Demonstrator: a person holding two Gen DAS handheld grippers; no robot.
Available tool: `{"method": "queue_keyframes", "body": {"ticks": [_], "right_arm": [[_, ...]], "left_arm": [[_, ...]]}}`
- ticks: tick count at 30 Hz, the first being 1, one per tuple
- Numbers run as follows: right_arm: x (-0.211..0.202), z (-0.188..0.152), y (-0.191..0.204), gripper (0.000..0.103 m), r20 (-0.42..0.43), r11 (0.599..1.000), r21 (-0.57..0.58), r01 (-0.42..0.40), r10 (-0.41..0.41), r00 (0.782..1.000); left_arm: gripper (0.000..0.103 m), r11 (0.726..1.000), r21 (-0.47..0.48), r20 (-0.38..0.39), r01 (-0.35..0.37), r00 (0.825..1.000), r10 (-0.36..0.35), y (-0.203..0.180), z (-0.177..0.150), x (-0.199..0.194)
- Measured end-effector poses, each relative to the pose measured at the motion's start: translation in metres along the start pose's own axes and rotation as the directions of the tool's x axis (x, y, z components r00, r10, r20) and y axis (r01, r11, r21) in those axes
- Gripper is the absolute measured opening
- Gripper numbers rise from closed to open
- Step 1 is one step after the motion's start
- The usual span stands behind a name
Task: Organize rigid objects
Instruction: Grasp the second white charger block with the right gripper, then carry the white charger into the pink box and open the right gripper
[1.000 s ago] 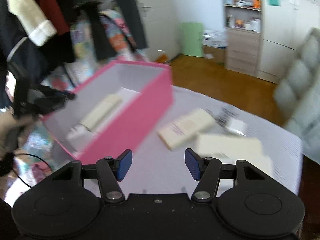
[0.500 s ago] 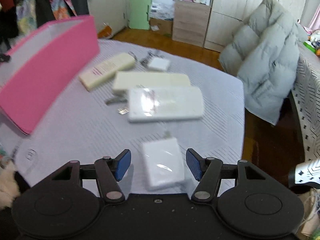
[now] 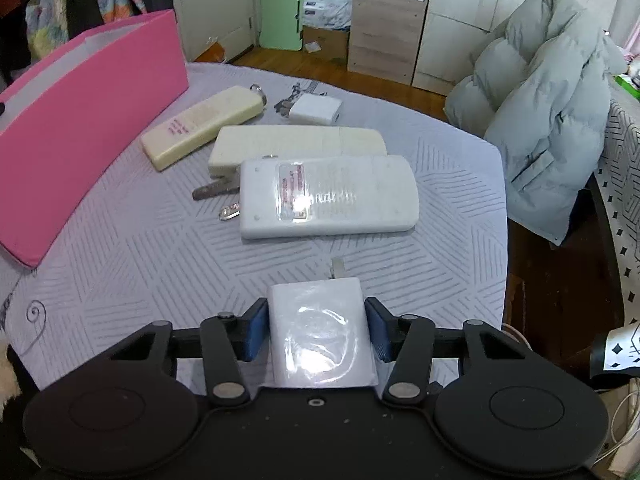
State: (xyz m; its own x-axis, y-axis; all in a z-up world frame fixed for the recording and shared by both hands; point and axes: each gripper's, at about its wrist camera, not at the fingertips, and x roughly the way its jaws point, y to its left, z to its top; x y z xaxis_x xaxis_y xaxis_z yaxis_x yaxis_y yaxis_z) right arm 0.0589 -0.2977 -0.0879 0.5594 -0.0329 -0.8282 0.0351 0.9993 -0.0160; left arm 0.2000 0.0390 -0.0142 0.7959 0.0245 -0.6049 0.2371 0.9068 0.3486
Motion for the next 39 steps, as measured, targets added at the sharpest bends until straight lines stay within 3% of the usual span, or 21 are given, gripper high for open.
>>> {"method": "queue_keyframes", "body": {"ticks": [6, 12, 17, 21, 24, 26, 31, 39], "right_arm": [[-0.02, 0.006, 0.014, 0.056, 0.059, 1.0, 0.012, -0.023, 0.023, 0.998], [-0.05, 0.026, 0.04, 0.056, 0.162, 0.991, -0.035, -0.126, 0.13, 0.978], [-0.082, 0.058, 0.08, 0.056, 0.257, 0.957, -0.172, -0.235, 0.273, 0.927], [-0.099, 0.085, 0.124, 0.056, 0.282, 0.907, -0.326, -0.266, 0.362, 0.889], [-0.099, 0.103, 0.155, 0.056, 0.219, 0.839, -0.42, -0.347, 0.464, 0.858], [-0.089, 0.113, 0.173, 0.056, 0.16, 0.806, -0.445, -0.39, 0.5, 0.851], [-0.044, 0.123, 0.215, 0.056, 0.015, 0.781, -0.464, -0.418, 0.479, 0.878], [0.007, 0.133, 0.248, 0.056, -0.177, 0.773, -0.444, -0.454, 0.421, 0.89]], "left_arm": [[0.007, 1.0, -0.019, 0.013, 0.01, 1.0, -0.01, 0.003, -0.002, -0.001], [0.006, 0.999, -0.04, 0.011, 0.02, 1.0, -0.02, 0.005, -0.002, -0.001], [0.006, 0.997, -0.065, 0.017, 0.04, 0.999, -0.039, 0.011, -0.002, -0.001], [0.006, 0.997, -0.075, 0.026, 0.037, 0.999, -0.035, 0.01, -0.004, -0.001], [0.006, 0.995, -0.093, 0.027, 0.04, 0.999, -0.037, 0.011, -0.005, -0.001], [0.006, 0.994, -0.098, 0.027, 0.045, 0.999, -0.043, 0.013, -0.004, -0.001], [0.006, 0.993, -0.103, 0.027, 0.05, 0.999, -0.047, 0.013, -0.004, -0.001], [0.005, 0.991, -0.112, 0.027, 0.067, 0.998, -0.064, 0.017, -0.002, 0.0]]}}
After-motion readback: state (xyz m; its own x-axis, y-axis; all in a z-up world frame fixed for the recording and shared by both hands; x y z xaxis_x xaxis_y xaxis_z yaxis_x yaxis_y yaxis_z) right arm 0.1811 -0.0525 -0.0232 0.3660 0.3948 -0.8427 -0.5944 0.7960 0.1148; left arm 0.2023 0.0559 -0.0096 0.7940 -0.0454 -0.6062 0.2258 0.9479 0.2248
